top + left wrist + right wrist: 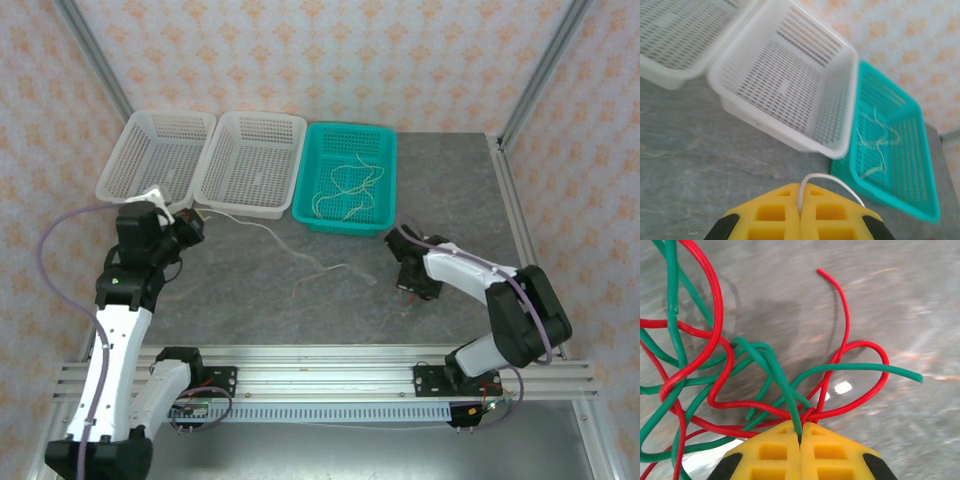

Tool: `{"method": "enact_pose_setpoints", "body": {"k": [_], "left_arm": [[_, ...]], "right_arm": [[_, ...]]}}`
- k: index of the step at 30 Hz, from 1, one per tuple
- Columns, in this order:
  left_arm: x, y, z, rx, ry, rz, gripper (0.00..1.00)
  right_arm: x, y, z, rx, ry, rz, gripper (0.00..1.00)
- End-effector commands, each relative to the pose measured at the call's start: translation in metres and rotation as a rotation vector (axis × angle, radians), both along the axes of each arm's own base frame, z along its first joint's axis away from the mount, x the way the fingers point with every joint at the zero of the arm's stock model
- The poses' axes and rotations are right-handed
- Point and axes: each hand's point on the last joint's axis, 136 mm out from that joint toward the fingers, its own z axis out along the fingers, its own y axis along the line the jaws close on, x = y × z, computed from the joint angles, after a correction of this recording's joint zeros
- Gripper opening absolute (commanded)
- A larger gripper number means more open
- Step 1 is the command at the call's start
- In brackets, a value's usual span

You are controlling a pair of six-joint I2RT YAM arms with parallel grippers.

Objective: Untangle the cables

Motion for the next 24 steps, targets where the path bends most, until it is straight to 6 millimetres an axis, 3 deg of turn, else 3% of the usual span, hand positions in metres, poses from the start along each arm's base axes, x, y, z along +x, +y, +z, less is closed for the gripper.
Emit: {"method": "enact_pose_setpoints", "body": {"k": [1, 5, 7, 9, 11, 13, 17, 21, 24], "left_arm": [[-0.004, 0.018, -0.005, -0.085, 0.015, 0.051, 0.00], [-0.009, 0.035, -0.010, -0.055, 0.056, 0.119, 0.00], [-0.005, 0.028, -0.006, -0.075, 0.033, 0.079, 0.00], [0.004, 0.009, 0.000, -0.144, -0.024, -0.030, 0.00], [0.010, -0.009, 0.006, -0.208, -0.058, -0.117, 0.00], [0.008, -0.018, 0.005, -0.191, -0.039, -0.151, 0.00], [0.002, -0.041, 0.008, -0.133, -0.023, -0.246, 0.00], [-0.004, -0.068, 0.027, -0.103, -0.049, -0.341, 0.00], [-0.008, -0.082, 0.058, -0.067, -0.099, -0.389, 0.00]], "right_arm": [[-0.012, -0.036, 0.003, -0.085, -0.013, -0.107, 0.00], [-0.014, -0.055, 0.009, -0.064, -0.064, -0.217, 0.00], [-0.006, -0.051, 0.013, -0.021, -0.109, -0.196, 0.00], [0.004, -0.024, 0.012, 0.124, -0.126, -0.117, 0.01], [0.007, 0.007, 0.012, 0.288, -0.110, -0.055, 0.10], [0.005, 0.023, 0.017, 0.368, -0.085, -0.037, 0.17], [0.011, 0.043, 0.056, 0.450, -0.134, 0.018, 0.43], [0.026, 0.043, 0.115, 0.444, -0.312, 0.065, 0.71], [0.034, 0.048, 0.152, 0.482, -0.408, 0.092, 0.76]]}}
